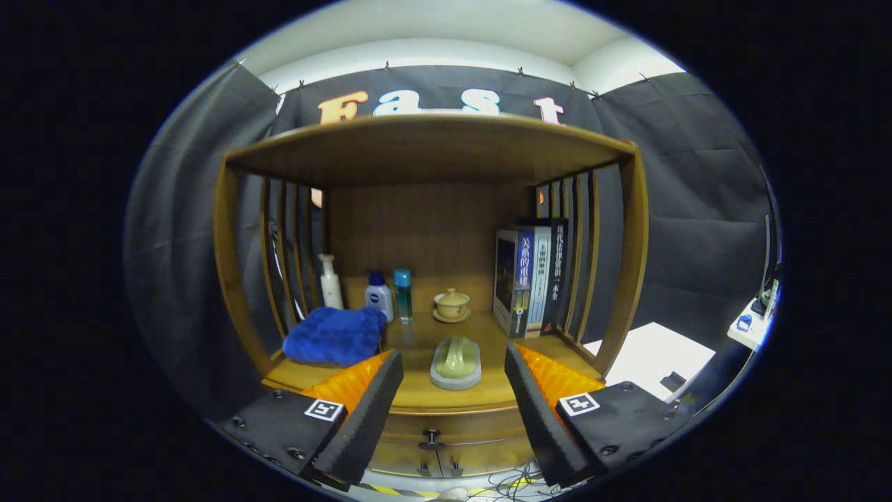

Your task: Pull open the drawer, take out the items inside it, and place them on the countertop above the cabinet.

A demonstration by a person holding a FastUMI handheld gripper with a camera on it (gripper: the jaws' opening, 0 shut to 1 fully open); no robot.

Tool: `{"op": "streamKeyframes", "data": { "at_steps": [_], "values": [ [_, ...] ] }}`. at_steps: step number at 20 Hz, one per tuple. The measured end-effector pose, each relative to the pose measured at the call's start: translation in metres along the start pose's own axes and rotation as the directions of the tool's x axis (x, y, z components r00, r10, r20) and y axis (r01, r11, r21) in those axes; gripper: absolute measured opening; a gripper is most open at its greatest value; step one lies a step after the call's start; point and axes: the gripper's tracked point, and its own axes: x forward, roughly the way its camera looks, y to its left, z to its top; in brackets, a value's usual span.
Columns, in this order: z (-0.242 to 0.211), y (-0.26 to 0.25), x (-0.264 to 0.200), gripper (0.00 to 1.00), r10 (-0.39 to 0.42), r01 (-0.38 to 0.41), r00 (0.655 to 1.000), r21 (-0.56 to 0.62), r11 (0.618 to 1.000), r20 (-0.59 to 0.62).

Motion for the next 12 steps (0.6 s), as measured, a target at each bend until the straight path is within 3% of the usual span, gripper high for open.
{"op": "streamKeyframes", "data": {
  "at_steps": [6,12],
  "values": [
    [0.041,0.006,-0.041,0.97,0.022,-0.021,0.999,-0.023,1.000,0.041],
    [0.041,0.008,-0.052,0.97,0.029,-0.029,0.998,0.001,1.000,0.047]
  ]
}}
